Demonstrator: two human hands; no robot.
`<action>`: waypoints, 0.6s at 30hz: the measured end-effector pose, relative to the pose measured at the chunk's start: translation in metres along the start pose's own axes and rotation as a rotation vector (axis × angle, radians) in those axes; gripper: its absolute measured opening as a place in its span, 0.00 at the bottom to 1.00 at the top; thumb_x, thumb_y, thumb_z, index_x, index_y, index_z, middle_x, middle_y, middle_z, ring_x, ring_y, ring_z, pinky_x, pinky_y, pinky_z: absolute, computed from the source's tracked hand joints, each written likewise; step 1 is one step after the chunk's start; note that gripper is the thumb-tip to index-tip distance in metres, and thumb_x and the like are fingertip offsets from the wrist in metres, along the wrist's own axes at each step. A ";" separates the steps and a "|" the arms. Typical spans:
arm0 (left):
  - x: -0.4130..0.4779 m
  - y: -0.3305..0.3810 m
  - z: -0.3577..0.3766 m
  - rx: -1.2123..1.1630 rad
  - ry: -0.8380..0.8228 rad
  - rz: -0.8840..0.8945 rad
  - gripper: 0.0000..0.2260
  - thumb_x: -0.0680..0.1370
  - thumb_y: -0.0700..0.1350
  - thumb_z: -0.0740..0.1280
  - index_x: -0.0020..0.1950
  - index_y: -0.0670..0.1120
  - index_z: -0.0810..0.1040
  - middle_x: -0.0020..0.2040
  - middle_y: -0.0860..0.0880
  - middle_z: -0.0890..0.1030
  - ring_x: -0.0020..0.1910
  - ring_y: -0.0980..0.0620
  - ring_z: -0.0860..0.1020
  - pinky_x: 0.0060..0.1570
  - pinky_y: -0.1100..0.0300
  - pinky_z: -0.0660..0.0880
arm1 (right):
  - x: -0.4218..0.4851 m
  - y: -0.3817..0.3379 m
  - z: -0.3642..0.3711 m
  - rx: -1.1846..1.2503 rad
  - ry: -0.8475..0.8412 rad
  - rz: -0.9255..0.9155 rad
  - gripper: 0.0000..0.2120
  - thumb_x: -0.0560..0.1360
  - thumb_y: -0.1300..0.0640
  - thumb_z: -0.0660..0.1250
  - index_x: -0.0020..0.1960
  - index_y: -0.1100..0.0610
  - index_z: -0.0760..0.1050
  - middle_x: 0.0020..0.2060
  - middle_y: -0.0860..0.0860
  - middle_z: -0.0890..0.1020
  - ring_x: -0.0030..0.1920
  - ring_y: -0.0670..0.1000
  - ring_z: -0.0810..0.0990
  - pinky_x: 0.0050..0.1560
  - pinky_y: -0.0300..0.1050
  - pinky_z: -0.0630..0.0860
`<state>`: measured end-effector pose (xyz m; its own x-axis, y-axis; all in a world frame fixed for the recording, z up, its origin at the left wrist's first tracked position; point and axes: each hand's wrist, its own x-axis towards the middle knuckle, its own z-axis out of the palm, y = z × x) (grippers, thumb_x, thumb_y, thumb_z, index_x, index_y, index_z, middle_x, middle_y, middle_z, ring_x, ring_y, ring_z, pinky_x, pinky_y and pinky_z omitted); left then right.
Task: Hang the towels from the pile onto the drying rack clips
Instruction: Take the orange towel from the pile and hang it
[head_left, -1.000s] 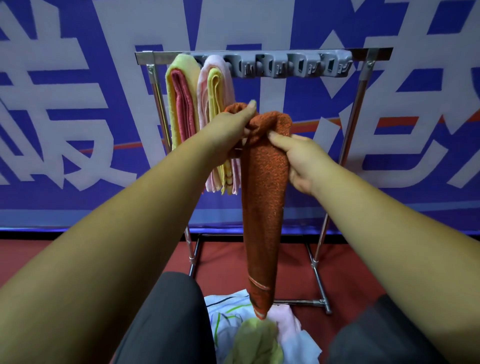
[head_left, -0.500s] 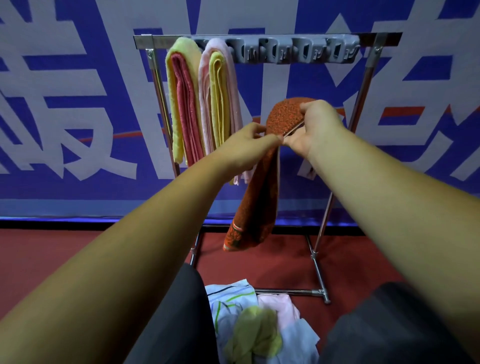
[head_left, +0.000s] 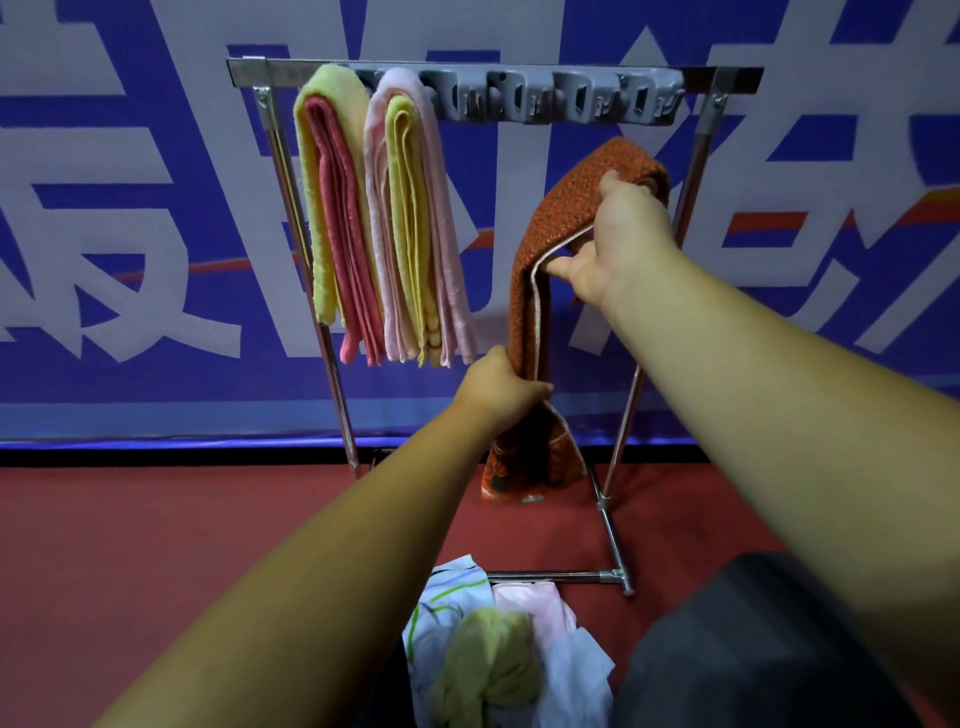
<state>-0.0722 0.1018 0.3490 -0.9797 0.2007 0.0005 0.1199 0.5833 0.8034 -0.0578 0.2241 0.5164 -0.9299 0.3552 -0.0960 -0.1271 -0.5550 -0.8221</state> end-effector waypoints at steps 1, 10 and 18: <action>-0.001 -0.007 0.000 -0.014 -0.043 -0.002 0.26 0.65 0.57 0.81 0.59 0.51 0.80 0.50 0.52 0.86 0.50 0.51 0.84 0.55 0.50 0.83 | -0.003 -0.003 -0.002 -0.009 -0.002 -0.027 0.23 0.87 0.47 0.59 0.81 0.45 0.63 0.75 0.57 0.73 0.69 0.66 0.77 0.43 0.77 0.81; -0.011 -0.073 0.007 0.049 -0.129 -0.058 0.16 0.74 0.53 0.74 0.60 0.52 0.85 0.55 0.48 0.87 0.56 0.46 0.84 0.61 0.50 0.79 | -0.004 -0.018 -0.009 0.213 -0.028 -0.061 0.13 0.81 0.55 0.73 0.61 0.61 0.79 0.51 0.60 0.87 0.53 0.63 0.88 0.54 0.62 0.86; -0.002 -0.094 0.023 -0.954 0.098 -0.379 0.15 0.81 0.51 0.71 0.64 0.44 0.83 0.55 0.44 0.88 0.56 0.45 0.86 0.65 0.48 0.78 | 0.002 -0.024 -0.010 0.296 0.001 -0.043 0.01 0.79 0.70 0.70 0.50 0.68 0.79 0.45 0.62 0.86 0.48 0.62 0.87 0.61 0.62 0.83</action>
<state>-0.0778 0.0645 0.2599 -0.9405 0.0442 -0.3368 -0.3352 -0.2808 0.8993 -0.0535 0.2458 0.5309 -0.9212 0.3836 -0.0651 -0.2616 -0.7345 -0.6261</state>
